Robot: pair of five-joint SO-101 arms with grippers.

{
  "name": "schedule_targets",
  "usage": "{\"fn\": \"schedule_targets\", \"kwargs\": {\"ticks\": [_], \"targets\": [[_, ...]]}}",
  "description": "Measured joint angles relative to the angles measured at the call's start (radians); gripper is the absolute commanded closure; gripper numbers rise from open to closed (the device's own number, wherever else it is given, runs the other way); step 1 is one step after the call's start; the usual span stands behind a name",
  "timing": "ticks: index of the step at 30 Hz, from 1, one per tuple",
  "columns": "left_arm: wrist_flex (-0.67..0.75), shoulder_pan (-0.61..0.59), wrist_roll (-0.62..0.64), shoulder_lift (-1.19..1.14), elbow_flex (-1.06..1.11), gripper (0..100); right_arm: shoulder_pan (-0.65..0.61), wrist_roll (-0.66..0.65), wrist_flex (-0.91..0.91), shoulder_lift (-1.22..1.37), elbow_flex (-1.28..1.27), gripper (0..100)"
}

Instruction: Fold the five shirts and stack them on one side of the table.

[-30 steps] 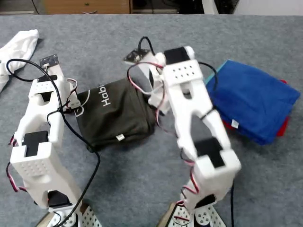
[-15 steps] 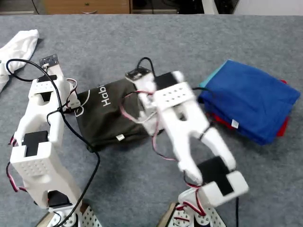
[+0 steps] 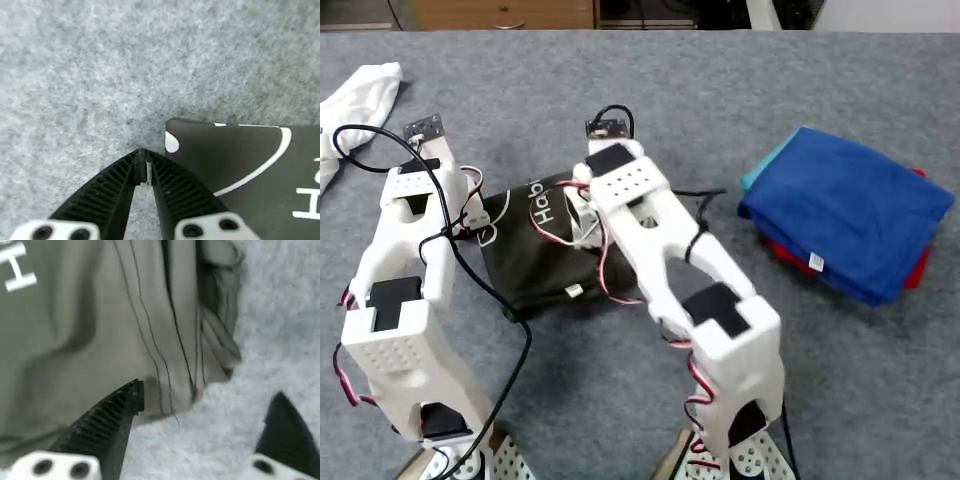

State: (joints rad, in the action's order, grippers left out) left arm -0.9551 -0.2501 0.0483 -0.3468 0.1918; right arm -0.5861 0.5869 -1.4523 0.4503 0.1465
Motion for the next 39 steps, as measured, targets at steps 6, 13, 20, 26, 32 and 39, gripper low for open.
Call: {"fn": "schedule_targets", "kwargs": {"ticks": [6, 13, 20, 26, 32, 39], "targets": [[0.000, 0.000, 0.000, 0.000, 0.000, 98, 0.000, 0.046, 0.000, 0.164, 0.150, 58.7], [0.000, 0.000, 0.000, 0.000, 0.000, 98, -0.002, 0.054, -0.009, 0.298, 0.249, 64.3], [0.000, 0.000, 0.000, 0.000, 0.000, 98, -0.002, 0.046, -0.011, 0.313, 0.262, 96.1], [0.000, 0.000, 0.000, 0.000, 0.000, 98, 0.003, -0.025, -0.014, 0.313, 0.262, 99.6], [0.000, 0.000, 0.000, 0.000, 0.000, 97, 0.008, -0.034, -0.112, 0.328, 0.347, 99.5], [-0.038, -0.068, 0.112, 0.006, -0.017, 76, 0.058, -0.087, -0.288, 0.339, 0.535, 99.5]]}}
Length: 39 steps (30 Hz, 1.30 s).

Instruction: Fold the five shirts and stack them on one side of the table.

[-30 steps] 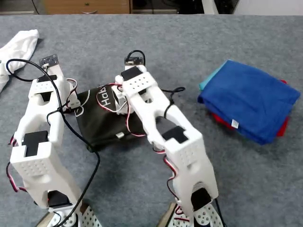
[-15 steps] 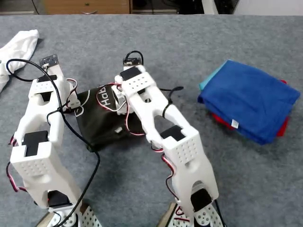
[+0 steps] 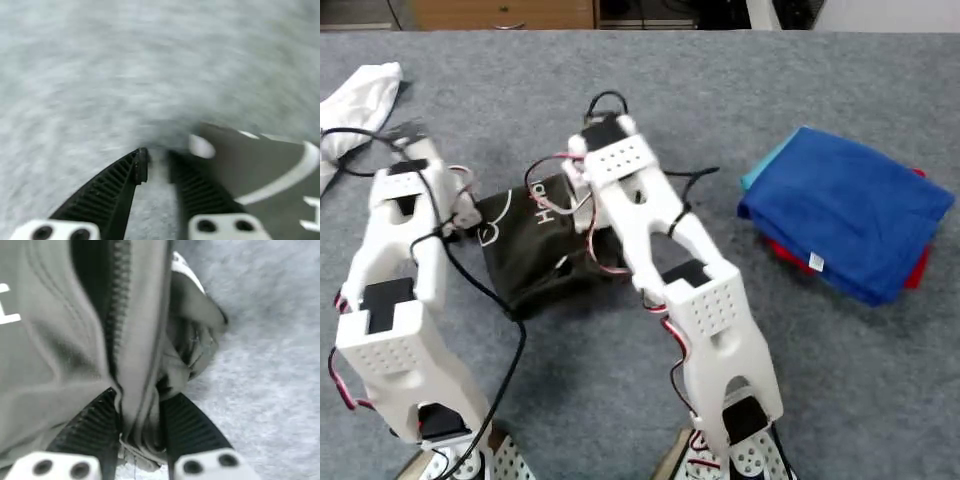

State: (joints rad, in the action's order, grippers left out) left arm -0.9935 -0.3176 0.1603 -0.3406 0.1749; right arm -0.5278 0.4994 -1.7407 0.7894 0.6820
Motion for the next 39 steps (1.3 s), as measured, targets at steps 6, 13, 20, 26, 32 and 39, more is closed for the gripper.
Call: {"fn": "schedule_targets", "kwargs": {"ticks": [6, 13, 20, 26, 32, 39], "targets": [[0.005, -0.098, 0.178, 0.000, -0.017, 76, 0.095, -0.086, -0.020, 0.000, 0.112, 99.5], [0.014, -0.115, 0.203, 0.000, -0.017, 76, 0.226, -0.167, -0.021, -0.006, 0.222, 99.5], [0.014, -0.115, 0.203, 0.000, -0.017, 76, 0.385, -0.190, -0.021, -0.129, 0.226, 99.5], [0.014, -0.115, 0.203, 0.000, -0.017, 76, 0.598, -0.233, -0.023, -0.199, 0.226, 99.5], [0.014, -0.115, 0.203, 0.000, -0.017, 76, 0.775, -0.308, -0.023, -0.261, 0.226, 99.5], [0.014, -0.115, 0.172, 0.000, -0.017, 76, 0.918, -0.373, -0.023, -0.324, 0.226, 99.5]]}}
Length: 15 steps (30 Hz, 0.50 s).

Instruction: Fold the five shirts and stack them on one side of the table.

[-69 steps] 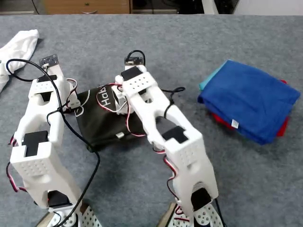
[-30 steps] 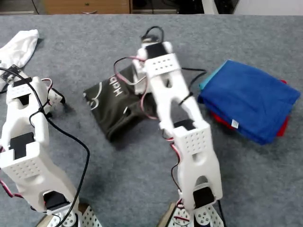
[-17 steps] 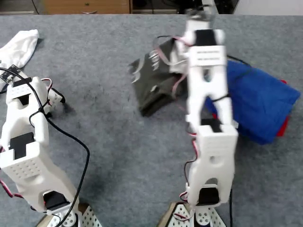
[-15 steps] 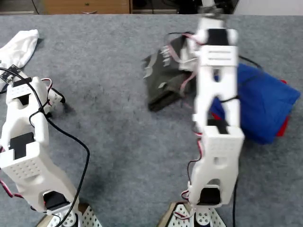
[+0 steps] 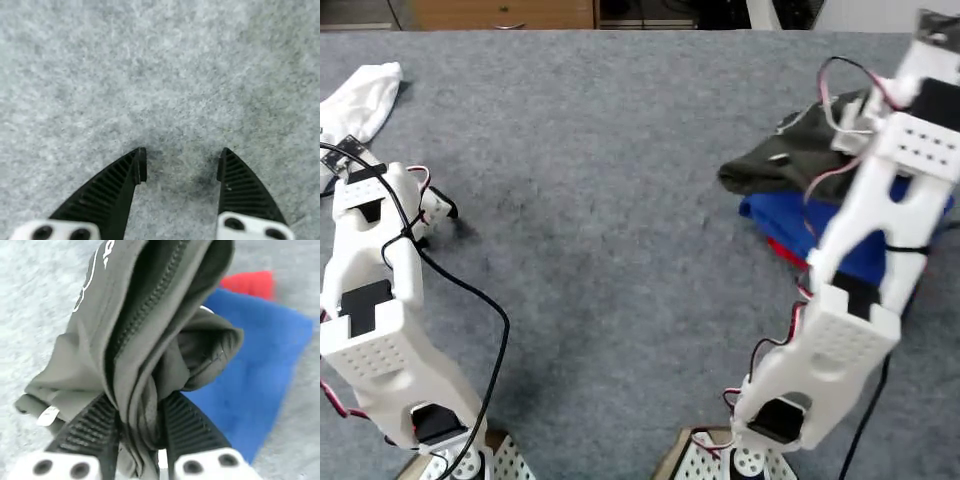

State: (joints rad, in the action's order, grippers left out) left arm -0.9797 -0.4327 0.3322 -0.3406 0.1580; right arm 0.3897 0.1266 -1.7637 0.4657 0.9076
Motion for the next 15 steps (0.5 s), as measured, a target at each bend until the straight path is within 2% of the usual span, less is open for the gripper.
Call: {"fn": "schedule_targets", "kwargs": {"ticks": [7, 12, 15], "targets": [[0.000, 0.000, -0.003, 0.000, 0.000, 76, 0.097, -0.049, 0.000, -0.012, 0.000, 99.4], [0.000, 0.000, -0.003, 0.000, 0.000, 76, 0.114, -0.109, 0.000, -0.012, -0.011, 98.6], [0.000, 0.000, -0.003, 0.000, 0.000, 76, 0.112, -0.138, 0.000, -0.012, -0.055, 87.2]]}}
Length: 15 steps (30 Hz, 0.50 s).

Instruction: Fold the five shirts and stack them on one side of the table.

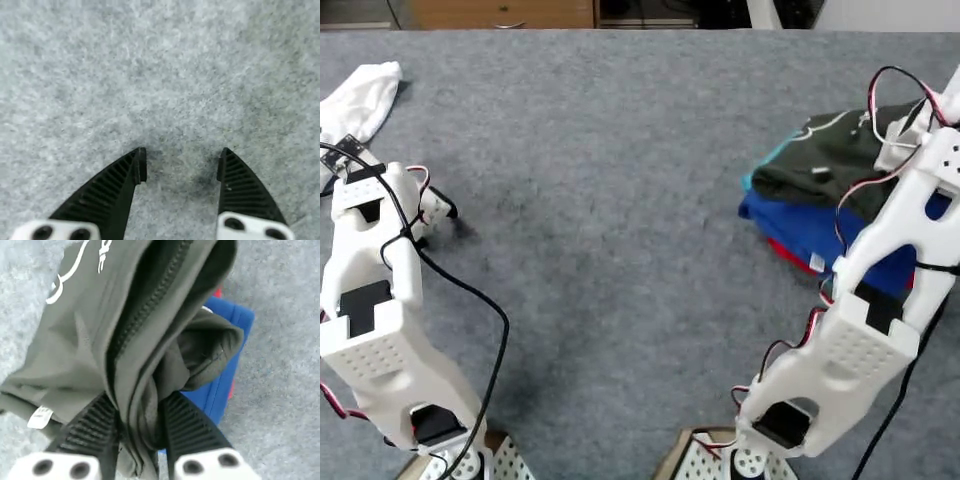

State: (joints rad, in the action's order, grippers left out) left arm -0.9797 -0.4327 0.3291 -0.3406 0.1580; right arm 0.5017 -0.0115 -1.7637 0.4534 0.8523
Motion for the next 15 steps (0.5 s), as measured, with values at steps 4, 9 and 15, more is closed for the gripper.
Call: {"fn": "schedule_targets", "kwargs": {"ticks": [4, 9, 15], "targets": [[0.000, 0.000, 0.000, 0.000, 0.000, 76, 0.000, -0.014, 0.000, -0.011, -0.066, 65.9], [0.002, 0.000, 0.000, 0.000, 0.000, 76, 0.002, -0.049, 0.000, -0.124, -0.091, 66.1], [0.003, 0.000, 0.000, 0.000, 0.000, 76, 0.002, -0.049, 0.000, -0.233, -0.094, 87.8]]}}
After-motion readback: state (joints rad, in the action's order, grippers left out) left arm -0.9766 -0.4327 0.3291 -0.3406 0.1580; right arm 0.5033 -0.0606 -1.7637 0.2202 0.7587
